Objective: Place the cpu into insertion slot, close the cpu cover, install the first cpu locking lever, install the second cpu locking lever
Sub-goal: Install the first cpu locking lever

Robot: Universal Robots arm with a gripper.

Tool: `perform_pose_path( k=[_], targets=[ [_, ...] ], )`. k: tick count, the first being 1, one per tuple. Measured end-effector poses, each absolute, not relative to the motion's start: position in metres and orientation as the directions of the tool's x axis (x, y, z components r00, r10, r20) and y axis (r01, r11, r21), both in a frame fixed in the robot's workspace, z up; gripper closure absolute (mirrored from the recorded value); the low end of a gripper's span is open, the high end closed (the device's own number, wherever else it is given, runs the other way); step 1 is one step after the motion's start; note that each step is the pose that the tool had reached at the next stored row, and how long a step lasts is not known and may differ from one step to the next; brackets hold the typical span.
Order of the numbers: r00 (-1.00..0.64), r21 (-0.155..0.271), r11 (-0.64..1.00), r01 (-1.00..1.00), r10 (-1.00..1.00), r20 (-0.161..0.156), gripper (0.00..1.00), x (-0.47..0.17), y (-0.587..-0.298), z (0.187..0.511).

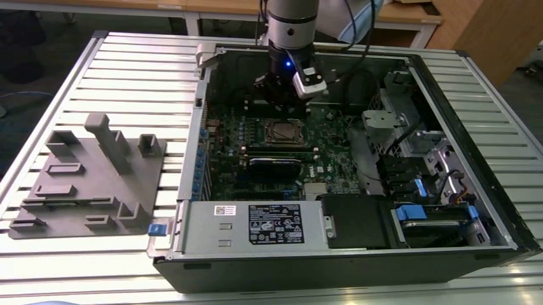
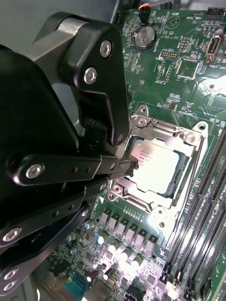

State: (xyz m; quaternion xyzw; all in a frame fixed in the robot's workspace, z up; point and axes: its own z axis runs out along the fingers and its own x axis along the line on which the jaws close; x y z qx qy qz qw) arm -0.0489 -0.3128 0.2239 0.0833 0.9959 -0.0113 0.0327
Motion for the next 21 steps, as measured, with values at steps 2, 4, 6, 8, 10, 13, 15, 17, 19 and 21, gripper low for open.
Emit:
perform_pose_path(
  k=[2,4,6,8,10,13,15,17,19,21],
  targets=[
    [-0.984,-0.017,0.986,0.166,0.165,-0.067,0.89,-0.049,-0.313,0.225],
    [-0.984,-0.017,0.986,0.166,0.165,-0.067,0.89,-0.049,-0.314,0.225],
    [-0.984,-0.017,0.986,0.167,0.165,-0.067,0.89,-0.049,-0.317,0.225],
    [-0.984,-0.017,0.986,0.167,0.165,-0.067,0.89,-0.049,-0.322,0.225],
    [-0.984,-0.017,0.986,0.167,0.165,-0.067,0.89,-0.049,-0.326,0.225],
    [-0.984,-0.017,0.986,0.167,0.165,-0.067,0.89,-0.049,-0.332,0.225],
    [-0.984,-0.017,0.986,0.167,0.165,-0.067,0.89,-0.049,-0.333,0.225],
    [-0.984,-0.017,0.986,0.167,0.165,-0.067,0.89,-0.048,-0.333,0.225],
    [-0.984,-0.017,0.986,0.167,0.165,-0.067,0.89,-0.046,-0.334,0.225],
    [-0.984,-0.017,0.986,0.167,0.165,-0.067,0.89,-0.046,-0.334,0.225]
  ],
)
